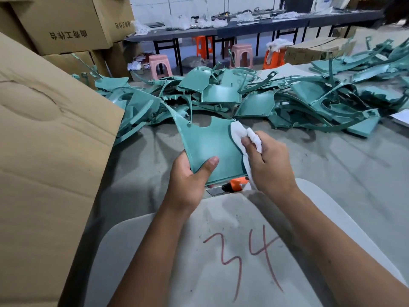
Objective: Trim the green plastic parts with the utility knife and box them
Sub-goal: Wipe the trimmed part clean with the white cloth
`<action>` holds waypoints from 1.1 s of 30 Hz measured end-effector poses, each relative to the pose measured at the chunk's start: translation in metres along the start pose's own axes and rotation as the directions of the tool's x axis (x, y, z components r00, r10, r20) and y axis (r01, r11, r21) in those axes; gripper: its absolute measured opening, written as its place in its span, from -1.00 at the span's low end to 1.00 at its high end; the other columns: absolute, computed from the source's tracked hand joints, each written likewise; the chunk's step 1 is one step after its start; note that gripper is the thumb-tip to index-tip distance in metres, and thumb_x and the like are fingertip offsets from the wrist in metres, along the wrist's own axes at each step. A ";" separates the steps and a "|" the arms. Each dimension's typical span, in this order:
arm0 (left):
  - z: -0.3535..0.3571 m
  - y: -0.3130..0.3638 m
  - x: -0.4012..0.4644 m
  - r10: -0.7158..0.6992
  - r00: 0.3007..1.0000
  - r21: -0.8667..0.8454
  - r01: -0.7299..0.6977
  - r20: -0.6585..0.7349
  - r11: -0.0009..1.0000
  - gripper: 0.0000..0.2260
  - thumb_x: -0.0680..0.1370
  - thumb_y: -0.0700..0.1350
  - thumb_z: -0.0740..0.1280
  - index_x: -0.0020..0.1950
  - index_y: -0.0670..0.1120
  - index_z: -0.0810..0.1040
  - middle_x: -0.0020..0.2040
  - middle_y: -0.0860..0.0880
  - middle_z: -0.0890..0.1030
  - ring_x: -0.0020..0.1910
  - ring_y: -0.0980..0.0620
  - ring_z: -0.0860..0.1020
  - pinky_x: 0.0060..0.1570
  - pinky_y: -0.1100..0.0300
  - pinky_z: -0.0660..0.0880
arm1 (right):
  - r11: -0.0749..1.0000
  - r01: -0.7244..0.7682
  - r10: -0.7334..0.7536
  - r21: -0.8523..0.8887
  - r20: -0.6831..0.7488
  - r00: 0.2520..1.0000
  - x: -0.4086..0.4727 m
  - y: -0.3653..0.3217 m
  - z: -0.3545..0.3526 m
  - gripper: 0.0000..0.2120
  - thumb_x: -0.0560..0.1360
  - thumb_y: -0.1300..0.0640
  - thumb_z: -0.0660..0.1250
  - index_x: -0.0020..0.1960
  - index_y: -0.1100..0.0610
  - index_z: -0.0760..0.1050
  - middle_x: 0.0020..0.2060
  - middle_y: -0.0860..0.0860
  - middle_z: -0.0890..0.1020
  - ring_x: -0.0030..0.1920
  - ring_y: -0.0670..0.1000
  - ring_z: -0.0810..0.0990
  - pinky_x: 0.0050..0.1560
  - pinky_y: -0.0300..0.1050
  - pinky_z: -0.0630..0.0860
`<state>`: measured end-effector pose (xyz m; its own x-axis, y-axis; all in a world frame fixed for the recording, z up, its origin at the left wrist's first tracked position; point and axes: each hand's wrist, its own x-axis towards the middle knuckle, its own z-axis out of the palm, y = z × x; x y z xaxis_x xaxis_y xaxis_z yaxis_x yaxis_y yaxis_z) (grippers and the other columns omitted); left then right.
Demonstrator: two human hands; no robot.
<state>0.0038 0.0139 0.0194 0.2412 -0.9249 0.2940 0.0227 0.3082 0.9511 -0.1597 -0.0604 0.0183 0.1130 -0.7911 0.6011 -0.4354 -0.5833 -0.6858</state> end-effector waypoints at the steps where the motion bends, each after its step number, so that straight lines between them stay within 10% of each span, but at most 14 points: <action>1: -0.004 0.001 0.000 -0.015 1.000 0.006 0.015 0.025 1.000 -0.82 0.60 -0.29 0.37 0.14 -0.07 0.62 0.04 0.05 0.75 0.03 0.07 0.71 -0.05 0.28 0.60 | 1.000 0.006 -0.006 0.002 0.031 1.000 0.002 0.001 -0.003 -0.64 0.70 0.14 0.28 -0.25 -0.06 0.33 -0.45 -0.18 0.34 -0.39 -0.22 0.40 -0.33 -0.37 0.26; 7: -0.035 0.004 0.000 -0.147 0.983 -0.001 0.148 0.107 0.989 -0.73 0.51 -0.18 0.46 0.21 -0.14 0.61 0.09 -0.07 0.74 0.07 -0.08 0.71 -0.05 0.19 0.63 | 0.995 0.019 -0.033 0.098 0.146 0.989 -0.003 0.002 -0.021 -0.58 0.72 -0.04 0.16 -0.29 0.05 0.33 -0.45 -0.11 0.35 -0.44 -0.14 0.31 -0.37 -0.23 0.24; 10: -0.032 0.003 -0.001 -0.142 0.980 0.025 0.139 0.140 0.990 -0.74 0.51 -0.17 0.47 0.20 -0.13 0.63 0.10 -0.10 0.73 0.09 -0.10 0.71 -0.01 0.15 0.64 | 0.879 -0.139 0.096 0.456 0.117 0.989 -0.006 -0.013 -0.017 -0.78 0.72 -0.01 0.18 0.11 0.07 0.53 -0.17 0.06 0.63 -0.19 -0.03 0.59 -0.17 -0.03 0.53; 13: -0.024 0.001 -0.002 -0.109 0.991 0.050 0.105 0.072 0.993 -0.73 0.51 -0.15 0.46 0.20 -0.15 0.64 0.09 -0.11 0.73 0.10 -0.16 0.70 0.12 -0.09 0.63 | 0.731 -0.292 0.074 0.617 0.354 0.932 -0.011 -0.018 -0.010 -0.67 0.64 0.29 0.34 0.38 0.20 0.44 0.14 -0.12 0.71 0.13 -0.16 0.67 0.09 -0.27 0.59; 17: -0.016 0.001 -0.001 -0.131 0.991 0.004 0.131 0.002 0.991 -0.68 0.46 -0.11 0.51 0.17 -0.20 0.65 0.07 -0.15 0.73 0.09 -0.21 0.69 0.15 -0.14 0.62 | 0.852 -0.253 0.199 0.458 0.165 0.966 -0.008 -0.018 -0.004 -0.72 0.64 0.25 0.35 0.35 0.25 0.54 0.11 -0.02 0.70 0.08 -0.09 0.66 0.14 -0.13 0.56; 24: 0.022 0.002 -0.008 -0.111 0.982 -0.269 0.149 0.151 0.951 -0.80 0.51 -0.16 0.46 0.14 -0.09 0.69 0.15 -0.12 0.71 0.12 -0.06 0.68 0.11 0.11 0.60 | 0.653 -0.326 0.511 0.684 -0.079 0.856 -0.008 -0.025 0.007 -0.79 0.72 0.14 0.24 0.29 0.18 0.53 -0.12 -0.13 0.74 -0.16 -0.16 0.71 -0.27 -0.18 0.63; 29: 0.026 -0.003 -0.010 -0.121 0.989 -0.123 0.132 0.088 0.984 -0.82 0.58 -0.14 0.35 -0.06 -0.13 0.75 -0.04 -0.10 0.75 -0.09 0.02 0.72 -0.13 0.29 0.59 | 0.694 -0.274 0.395 0.666 -0.034 0.918 -0.006 -0.018 -0.001 -0.85 0.71 0.27 0.20 0.10 0.16 0.55 -0.21 -0.25 0.65 -0.19 -0.25 0.59 -0.18 -0.35 0.50; 33: 0.013 -0.002 -0.001 -0.130 0.991 -0.144 0.133 0.031 0.981 -0.81 0.51 -0.15 0.31 -0.05 -0.10 0.74 0.00 -0.01 0.75 0.00 0.08 0.70 -0.05 0.31 0.56 | 0.515 -0.307 0.436 0.800 0.063 0.898 -0.009 -0.027 0.001 -0.84 0.71 0.21 0.23 0.08 0.14 0.59 -0.15 -0.15 0.72 -0.13 -0.16 0.68 -0.16 -0.25 0.60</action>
<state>-0.0091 0.0108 0.0182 0.2064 -0.9634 0.1710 0.1944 0.2116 0.9578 -0.1475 -0.0378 0.0314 -0.0316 -0.9762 0.2148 0.4560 -0.2053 -0.8660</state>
